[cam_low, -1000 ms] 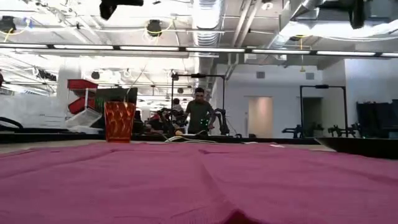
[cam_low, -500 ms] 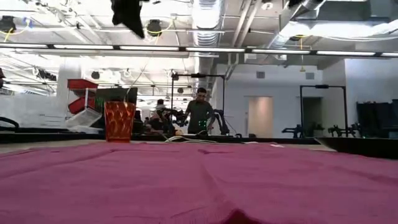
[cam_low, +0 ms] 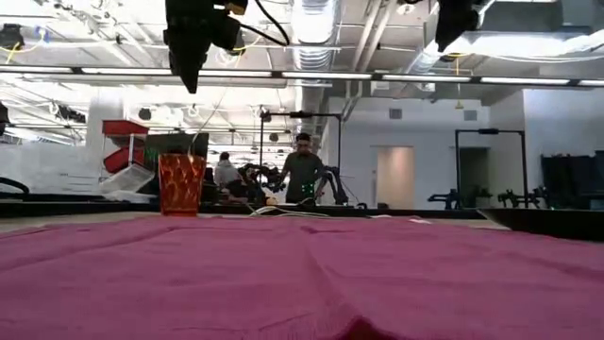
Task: Set table place
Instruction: Fold the violet table napkin
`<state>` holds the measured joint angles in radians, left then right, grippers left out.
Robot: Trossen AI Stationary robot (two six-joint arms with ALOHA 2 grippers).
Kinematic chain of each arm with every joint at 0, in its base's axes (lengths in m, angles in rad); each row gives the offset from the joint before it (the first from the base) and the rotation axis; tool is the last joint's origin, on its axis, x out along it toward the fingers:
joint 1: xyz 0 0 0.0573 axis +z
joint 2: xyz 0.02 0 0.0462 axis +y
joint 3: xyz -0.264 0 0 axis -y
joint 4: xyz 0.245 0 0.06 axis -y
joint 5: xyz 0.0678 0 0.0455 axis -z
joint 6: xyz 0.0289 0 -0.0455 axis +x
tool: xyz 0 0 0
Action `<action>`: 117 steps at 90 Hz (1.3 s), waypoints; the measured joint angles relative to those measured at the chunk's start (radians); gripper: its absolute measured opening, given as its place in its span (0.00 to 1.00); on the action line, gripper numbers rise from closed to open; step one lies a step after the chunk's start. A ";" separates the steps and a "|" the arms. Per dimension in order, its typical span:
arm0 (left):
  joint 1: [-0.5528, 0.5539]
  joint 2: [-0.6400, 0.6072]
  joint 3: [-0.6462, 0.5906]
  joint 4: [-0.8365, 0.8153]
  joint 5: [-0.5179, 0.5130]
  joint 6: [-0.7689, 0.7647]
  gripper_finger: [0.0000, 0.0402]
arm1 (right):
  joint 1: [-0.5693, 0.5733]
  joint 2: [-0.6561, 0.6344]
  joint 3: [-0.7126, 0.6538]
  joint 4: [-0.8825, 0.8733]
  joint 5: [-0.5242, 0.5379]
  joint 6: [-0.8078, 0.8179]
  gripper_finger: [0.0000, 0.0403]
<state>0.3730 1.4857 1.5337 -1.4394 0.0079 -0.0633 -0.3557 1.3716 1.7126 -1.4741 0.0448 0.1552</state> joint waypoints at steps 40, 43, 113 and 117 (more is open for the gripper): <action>-0.058 0.000 0.000 0.084 0.094 -0.112 0.00 | 0.002 0.112 0.000 -0.039 -0.083 -0.026 0.29; -0.059 0.000 0.000 0.099 0.093 -0.112 0.00 | 0.002 0.127 0.000 -0.037 -0.083 -0.042 0.29; 0.100 -0.062 -0.550 0.543 0.099 -0.072 0.00 | -0.172 -0.066 -0.701 0.610 -0.129 0.031 0.29; 0.114 -0.062 -0.564 0.546 0.099 -0.074 0.00 | -0.185 -0.050 -0.720 0.641 -0.132 0.031 0.29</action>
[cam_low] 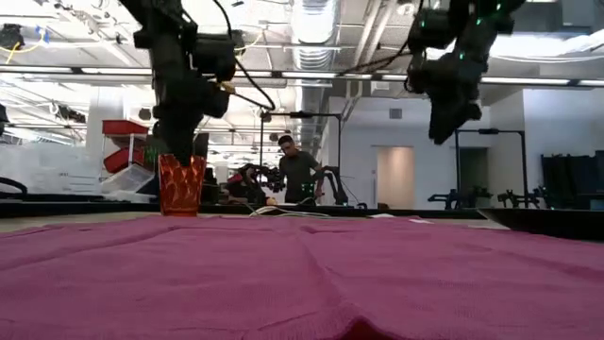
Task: Set table place
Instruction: Fold the violet table napkin
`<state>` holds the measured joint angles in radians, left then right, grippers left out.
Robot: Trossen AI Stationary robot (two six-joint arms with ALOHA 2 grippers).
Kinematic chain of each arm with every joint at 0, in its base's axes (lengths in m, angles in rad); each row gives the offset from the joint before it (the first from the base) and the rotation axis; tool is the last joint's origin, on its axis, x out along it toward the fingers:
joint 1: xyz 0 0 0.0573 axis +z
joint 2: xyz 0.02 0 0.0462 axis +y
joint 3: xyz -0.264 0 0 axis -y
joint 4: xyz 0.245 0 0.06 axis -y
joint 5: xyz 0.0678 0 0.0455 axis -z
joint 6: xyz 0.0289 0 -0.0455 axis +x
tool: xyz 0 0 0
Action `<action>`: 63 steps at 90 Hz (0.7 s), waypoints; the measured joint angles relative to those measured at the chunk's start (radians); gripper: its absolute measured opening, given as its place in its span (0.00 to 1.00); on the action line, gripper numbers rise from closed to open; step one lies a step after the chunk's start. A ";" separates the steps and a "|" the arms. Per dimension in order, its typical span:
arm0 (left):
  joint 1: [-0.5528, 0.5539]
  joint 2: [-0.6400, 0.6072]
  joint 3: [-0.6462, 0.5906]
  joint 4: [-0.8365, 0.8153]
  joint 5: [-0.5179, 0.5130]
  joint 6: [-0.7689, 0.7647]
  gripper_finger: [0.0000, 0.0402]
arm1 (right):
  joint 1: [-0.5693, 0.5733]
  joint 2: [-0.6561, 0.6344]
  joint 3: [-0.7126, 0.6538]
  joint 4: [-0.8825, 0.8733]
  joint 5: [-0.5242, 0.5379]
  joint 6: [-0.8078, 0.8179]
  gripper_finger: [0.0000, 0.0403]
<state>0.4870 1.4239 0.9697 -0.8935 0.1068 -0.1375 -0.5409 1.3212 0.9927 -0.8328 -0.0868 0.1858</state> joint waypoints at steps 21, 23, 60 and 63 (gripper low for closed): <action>0.067 0.000 -0.037 0.003 0.005 0.001 0.00 | -0.053 0.097 -0.023 0.072 -0.028 -0.042 0.29; 0.072 0.000 -0.044 0.008 0.009 0.003 0.00 | -0.055 0.104 -0.023 0.076 -0.032 -0.045 0.29; 0.099 0.002 -0.195 0.083 0.071 -0.033 0.00 | -0.108 0.130 -0.023 0.087 -0.067 -0.074 0.29; 0.099 0.002 -0.199 0.084 0.070 -0.047 0.00 | -0.108 0.130 -0.023 0.090 -0.069 -0.074 0.29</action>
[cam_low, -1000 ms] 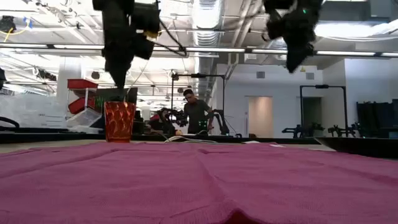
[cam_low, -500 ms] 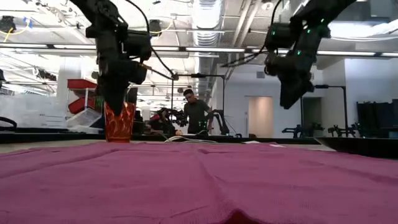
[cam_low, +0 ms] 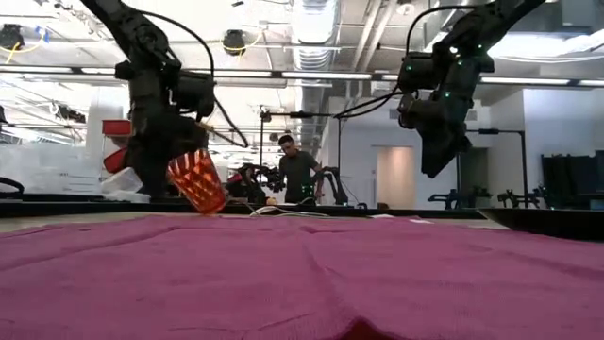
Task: Set table place
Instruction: Fold the violet table napkin
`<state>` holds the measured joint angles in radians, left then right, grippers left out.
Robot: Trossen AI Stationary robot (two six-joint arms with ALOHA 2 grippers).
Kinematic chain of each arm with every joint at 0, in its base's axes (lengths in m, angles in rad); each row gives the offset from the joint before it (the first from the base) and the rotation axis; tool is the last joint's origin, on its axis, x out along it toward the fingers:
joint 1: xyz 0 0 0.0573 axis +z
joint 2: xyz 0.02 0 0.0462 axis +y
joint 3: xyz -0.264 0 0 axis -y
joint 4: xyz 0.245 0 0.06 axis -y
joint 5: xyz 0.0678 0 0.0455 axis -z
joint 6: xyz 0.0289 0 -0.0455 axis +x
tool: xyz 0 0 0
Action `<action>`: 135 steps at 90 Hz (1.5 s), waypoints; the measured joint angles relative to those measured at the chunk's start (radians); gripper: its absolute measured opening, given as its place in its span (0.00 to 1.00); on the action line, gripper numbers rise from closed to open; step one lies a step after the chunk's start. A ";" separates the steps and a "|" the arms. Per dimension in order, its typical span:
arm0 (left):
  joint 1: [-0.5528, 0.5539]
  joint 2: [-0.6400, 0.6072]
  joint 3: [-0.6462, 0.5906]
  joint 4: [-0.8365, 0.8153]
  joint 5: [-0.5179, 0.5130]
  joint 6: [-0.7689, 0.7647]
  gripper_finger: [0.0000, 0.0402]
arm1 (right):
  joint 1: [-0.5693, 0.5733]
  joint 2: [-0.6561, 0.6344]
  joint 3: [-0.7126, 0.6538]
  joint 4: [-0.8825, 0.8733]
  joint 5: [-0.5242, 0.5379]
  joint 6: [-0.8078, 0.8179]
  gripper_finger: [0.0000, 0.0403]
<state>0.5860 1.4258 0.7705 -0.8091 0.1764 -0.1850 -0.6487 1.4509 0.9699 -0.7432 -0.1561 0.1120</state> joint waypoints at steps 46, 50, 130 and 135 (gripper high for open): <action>-0.001 0.000 -0.002 0.018 0.001 -0.005 0.00 | 0.003 0.000 0.000 0.019 -0.001 0.001 0.29; -0.001 0.000 -0.002 0.027 0.001 -0.004 0.00 | 0.003 0.000 0.000 0.019 -0.001 0.001 0.29; 0.090 -0.001 -0.001 0.139 -0.178 -0.087 0.00 | -0.001 0.000 0.000 0.014 -0.001 0.002 0.29; 0.089 -0.001 0.003 0.113 -0.143 -0.086 0.00 | -0.001 0.000 0.000 0.014 -0.001 0.000 0.29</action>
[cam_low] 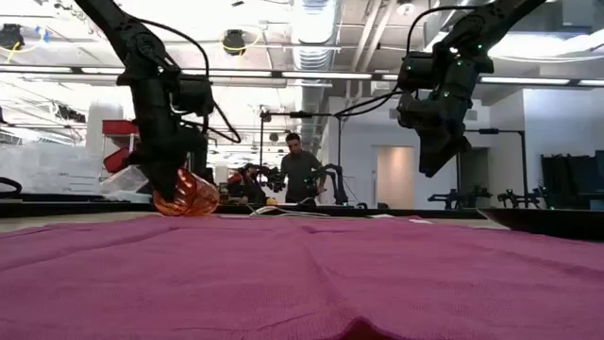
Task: Set table place
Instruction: Fold the violet table napkin
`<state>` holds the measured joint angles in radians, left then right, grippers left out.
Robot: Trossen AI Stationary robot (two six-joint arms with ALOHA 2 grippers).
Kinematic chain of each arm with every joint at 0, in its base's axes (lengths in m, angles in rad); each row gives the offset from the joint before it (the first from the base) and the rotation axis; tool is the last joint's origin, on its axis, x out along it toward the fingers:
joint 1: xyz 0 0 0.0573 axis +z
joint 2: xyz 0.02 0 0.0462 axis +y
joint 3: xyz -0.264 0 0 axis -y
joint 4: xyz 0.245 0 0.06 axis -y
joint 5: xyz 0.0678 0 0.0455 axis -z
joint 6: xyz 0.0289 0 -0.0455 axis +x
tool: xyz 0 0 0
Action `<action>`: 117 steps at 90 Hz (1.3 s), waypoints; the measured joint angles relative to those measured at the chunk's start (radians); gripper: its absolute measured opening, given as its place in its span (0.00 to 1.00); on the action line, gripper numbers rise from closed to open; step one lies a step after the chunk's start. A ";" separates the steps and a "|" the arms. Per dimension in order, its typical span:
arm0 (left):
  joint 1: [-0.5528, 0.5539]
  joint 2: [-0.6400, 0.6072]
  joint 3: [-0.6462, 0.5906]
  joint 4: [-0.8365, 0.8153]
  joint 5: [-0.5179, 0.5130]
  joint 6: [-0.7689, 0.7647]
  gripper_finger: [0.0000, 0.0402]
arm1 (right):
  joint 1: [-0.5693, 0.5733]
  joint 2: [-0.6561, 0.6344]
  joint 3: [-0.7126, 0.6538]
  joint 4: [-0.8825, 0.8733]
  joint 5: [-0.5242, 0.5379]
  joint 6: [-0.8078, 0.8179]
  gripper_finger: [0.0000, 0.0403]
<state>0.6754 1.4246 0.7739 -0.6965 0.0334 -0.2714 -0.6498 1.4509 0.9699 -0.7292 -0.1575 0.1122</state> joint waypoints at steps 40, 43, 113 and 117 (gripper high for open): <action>-0.037 -0.006 -0.014 -0.023 0.171 -0.011 0.00 | -0.010 0.000 0.000 0.000 -0.003 -0.016 0.29; -0.036 -0.005 -0.018 -0.023 0.171 -0.014 0.00 | -0.013 0.000 0.000 0.000 -0.003 -0.017 0.29; -0.035 0.002 -0.103 0.037 0.092 -0.128 0.36 | -0.021 0.000 0.000 -0.011 -0.003 -0.034 0.29; -0.035 0.000 -0.111 0.048 0.092 -0.135 0.39 | -0.021 0.000 0.000 -0.011 -0.003 -0.034 0.29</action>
<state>0.6407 1.4242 0.6625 -0.6486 0.1253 -0.4061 -0.6712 1.4506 0.9699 -0.7403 -0.1600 0.0780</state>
